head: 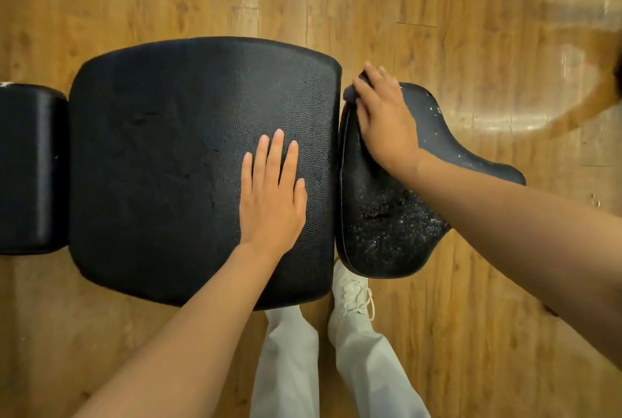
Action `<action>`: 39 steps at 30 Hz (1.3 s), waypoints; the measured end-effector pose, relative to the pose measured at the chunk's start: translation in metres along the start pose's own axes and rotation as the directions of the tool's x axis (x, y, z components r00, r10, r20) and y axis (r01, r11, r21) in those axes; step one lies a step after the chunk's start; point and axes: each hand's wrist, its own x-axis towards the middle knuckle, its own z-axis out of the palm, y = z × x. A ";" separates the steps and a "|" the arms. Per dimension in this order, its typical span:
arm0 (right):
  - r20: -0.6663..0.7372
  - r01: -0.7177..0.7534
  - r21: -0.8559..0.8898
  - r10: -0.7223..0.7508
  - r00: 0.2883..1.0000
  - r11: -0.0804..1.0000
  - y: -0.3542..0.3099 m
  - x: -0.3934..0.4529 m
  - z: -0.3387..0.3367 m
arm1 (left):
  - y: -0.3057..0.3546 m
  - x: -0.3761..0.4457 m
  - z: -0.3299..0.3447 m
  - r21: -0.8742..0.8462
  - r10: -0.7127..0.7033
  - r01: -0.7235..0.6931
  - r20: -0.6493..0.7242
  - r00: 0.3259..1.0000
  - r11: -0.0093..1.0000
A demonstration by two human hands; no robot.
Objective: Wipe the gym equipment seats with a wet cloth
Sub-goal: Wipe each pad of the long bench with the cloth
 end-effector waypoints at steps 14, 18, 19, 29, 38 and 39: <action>0.151 0.289 0.003 -0.287 0.946 0.957 -0.010 -0.130 0.006 | 0.009 -0.002 -0.003 -0.022 -0.049 0.049 0.010 0.999 0.999; 0.184 0.409 -0.043 -0.395 0.900 0.912 0.003 -0.130 0.006 | 0.006 -0.009 -0.001 -0.017 -0.027 0.027 0.018 0.999 0.999; 0.170 0.423 -0.048 -0.410 0.896 0.905 0.006 -0.121 0.005 | 0.005 -0.011 0.000 -0.021 -0.026 0.027 0.016 1.000 0.999; -0.056 0.138 0.047 -0.135 0.989 0.989 -0.013 -0.095 0.020 | 0.002 -0.021 0.003 -0.044 0.002 -0.003 -0.016 1.000 0.999; 0.111 0.318 -0.113 -0.306 0.946 0.941 -0.006 -0.239 0.038 | 0.017 -0.045 0.011 -0.022 -0.052 0.051 -0.038 0.998 0.998; 0.104 0.313 -0.115 -0.301 0.948 0.943 -0.006 -0.238 0.038 | 0.018 -0.047 0.012 -0.023 -0.051 0.051 -0.039 0.998 0.998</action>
